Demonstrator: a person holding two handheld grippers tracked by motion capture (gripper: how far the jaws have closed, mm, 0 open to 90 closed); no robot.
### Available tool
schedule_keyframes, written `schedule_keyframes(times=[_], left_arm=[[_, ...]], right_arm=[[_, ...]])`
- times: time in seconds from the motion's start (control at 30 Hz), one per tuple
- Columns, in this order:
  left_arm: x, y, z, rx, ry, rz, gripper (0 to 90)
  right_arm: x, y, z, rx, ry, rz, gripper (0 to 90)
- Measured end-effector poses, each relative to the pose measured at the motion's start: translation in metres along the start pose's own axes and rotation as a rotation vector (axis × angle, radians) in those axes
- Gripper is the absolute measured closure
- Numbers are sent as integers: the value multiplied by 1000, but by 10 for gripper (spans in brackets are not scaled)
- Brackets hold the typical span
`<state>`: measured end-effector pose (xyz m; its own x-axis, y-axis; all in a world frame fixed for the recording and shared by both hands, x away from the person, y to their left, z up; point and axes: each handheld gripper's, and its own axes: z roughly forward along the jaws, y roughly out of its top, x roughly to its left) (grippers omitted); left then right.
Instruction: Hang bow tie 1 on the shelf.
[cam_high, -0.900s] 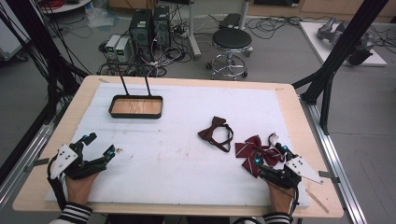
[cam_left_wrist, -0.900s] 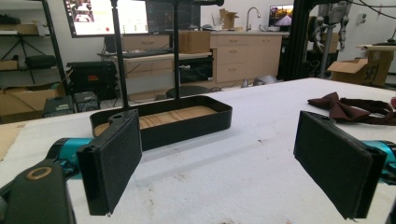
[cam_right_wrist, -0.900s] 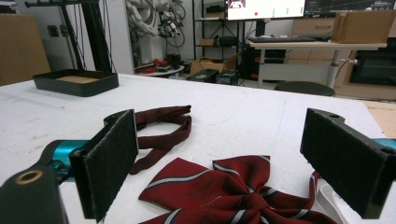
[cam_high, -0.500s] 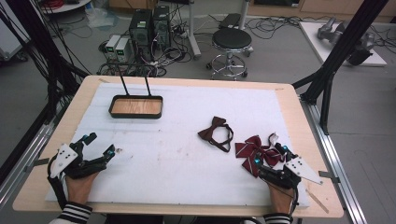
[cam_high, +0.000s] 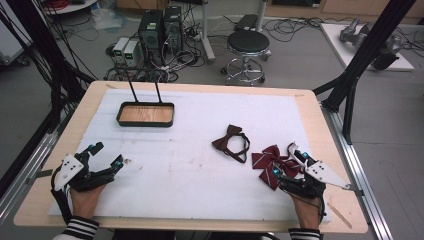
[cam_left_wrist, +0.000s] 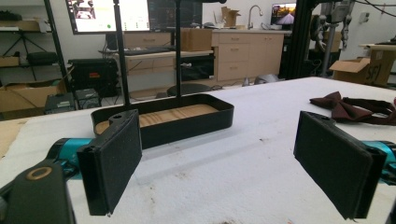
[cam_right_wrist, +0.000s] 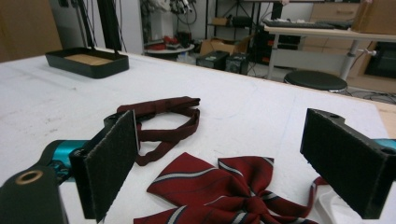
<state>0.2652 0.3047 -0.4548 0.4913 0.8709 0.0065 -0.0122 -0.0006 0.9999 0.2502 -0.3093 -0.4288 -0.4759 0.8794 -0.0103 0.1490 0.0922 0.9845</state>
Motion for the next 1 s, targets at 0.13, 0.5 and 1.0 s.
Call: schedule_keyframes(times=[0.13, 0.5, 1.0], left_arm=[[0, 0, -1, -6, 6, 0, 156], [0, 0, -1, -6, 7, -1, 155], [-1, 0, 0, -1, 15, 2, 155]], right_arm=[[-2, 11, -2, 55, 4, -15, 105], [-16, 38, 7, 303, 58, -91, 106], [-34, 34, 27, 548, 79, -112, 111]])
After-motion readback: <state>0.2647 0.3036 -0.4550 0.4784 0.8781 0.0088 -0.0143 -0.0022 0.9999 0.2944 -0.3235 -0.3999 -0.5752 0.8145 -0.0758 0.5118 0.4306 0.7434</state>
